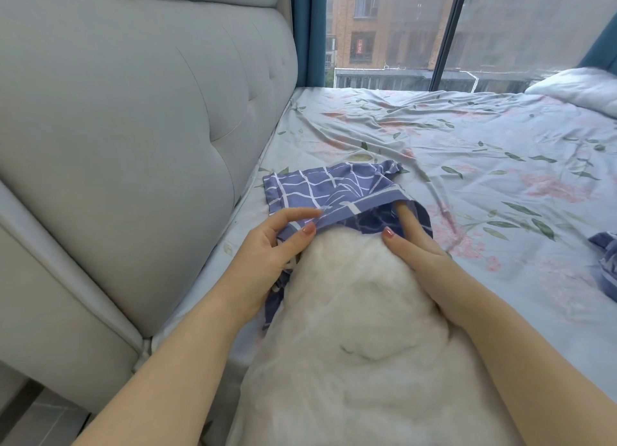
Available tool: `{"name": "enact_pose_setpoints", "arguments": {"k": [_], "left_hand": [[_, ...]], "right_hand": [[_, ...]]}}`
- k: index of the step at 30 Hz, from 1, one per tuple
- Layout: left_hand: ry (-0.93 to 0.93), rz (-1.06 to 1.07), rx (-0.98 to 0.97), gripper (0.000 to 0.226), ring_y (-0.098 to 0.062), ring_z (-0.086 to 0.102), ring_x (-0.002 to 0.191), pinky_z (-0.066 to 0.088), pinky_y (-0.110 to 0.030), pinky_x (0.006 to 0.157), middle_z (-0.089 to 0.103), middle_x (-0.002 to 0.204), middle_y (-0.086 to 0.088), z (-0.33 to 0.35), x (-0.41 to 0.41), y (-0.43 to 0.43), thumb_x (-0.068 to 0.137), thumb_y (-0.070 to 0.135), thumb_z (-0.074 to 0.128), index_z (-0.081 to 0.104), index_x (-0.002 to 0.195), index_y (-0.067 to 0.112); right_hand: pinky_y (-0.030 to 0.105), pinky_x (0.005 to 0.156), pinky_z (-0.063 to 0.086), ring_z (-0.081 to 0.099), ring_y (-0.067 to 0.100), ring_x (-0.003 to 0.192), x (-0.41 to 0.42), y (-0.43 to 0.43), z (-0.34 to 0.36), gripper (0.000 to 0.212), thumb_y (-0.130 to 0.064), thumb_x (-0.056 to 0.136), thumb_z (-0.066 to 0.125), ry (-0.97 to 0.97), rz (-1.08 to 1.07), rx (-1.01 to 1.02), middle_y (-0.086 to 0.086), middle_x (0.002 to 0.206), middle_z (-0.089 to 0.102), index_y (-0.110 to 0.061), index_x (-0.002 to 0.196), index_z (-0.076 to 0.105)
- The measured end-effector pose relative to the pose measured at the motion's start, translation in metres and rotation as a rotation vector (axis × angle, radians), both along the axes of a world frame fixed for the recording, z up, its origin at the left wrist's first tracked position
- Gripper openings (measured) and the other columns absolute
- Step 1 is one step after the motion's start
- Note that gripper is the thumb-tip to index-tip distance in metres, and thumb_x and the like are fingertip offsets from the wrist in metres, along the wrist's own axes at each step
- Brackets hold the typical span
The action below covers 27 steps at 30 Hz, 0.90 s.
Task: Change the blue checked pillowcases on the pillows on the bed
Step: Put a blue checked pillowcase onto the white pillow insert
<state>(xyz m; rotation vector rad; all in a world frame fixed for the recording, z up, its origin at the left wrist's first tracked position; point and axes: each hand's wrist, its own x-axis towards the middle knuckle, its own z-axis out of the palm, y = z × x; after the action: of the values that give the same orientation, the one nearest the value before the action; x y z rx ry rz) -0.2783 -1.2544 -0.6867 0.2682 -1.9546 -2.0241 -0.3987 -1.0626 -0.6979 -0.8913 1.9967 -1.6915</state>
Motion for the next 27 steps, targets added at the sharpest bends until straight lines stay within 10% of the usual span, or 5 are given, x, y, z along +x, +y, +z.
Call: {"name": "enact_pose_setpoints", "arguments": {"k": [7,15,22,27], "left_hand": [[-0.014,0.151,-0.045,0.014,-0.006,0.061,0.070,0.046,-0.013,0.063,0.072,0.078,0.008,-0.001,-0.003,0.007,0.091,0.020,0.066,0.079,0.085,0.025],[0.027,0.003,-0.147,0.025,-0.010,0.055,0.078,0.043,-0.030,0.077,0.062,0.082,-0.005,0.003,0.002,0.010,0.072,0.048,0.065,0.079,0.074,0.028],[0.219,0.164,-0.222,0.014,-0.011,0.056,0.091,0.044,-0.020,0.078,0.058,0.093,-0.017,0.002,0.006,0.003,0.079,0.040,0.069,0.080,0.088,0.039],[-0.106,0.044,-0.226,0.038,-0.015,0.061,0.113,0.040,-0.048,0.104,0.061,0.086,-0.014,0.003,0.007,0.010,0.080,0.057,0.053,0.081,0.083,0.033]], "right_hand": [[0.036,0.119,0.025,0.033,-0.009,0.136,0.002,-0.005,0.000,0.046,-0.035,0.101,0.047,0.042,0.065,0.032,-0.034,0.143,0.041,-0.051,0.143,0.034],[0.041,0.116,0.031,0.045,-0.004,0.129,-0.004,-0.011,-0.006,0.039,-0.040,0.095,0.049,0.025,0.002,0.050,-0.033,0.132,0.052,-0.062,0.127,0.046],[0.004,0.089,0.038,0.049,-0.023,0.106,0.006,-0.007,0.001,0.034,-0.030,0.102,0.046,0.025,-0.043,0.087,-0.037,0.114,0.056,-0.040,0.134,0.050],[0.006,0.086,0.036,0.047,-0.025,0.102,0.007,-0.008,0.002,0.027,-0.025,0.103,0.044,0.025,-0.053,0.131,-0.031,0.117,0.055,-0.035,0.126,0.053]]}}
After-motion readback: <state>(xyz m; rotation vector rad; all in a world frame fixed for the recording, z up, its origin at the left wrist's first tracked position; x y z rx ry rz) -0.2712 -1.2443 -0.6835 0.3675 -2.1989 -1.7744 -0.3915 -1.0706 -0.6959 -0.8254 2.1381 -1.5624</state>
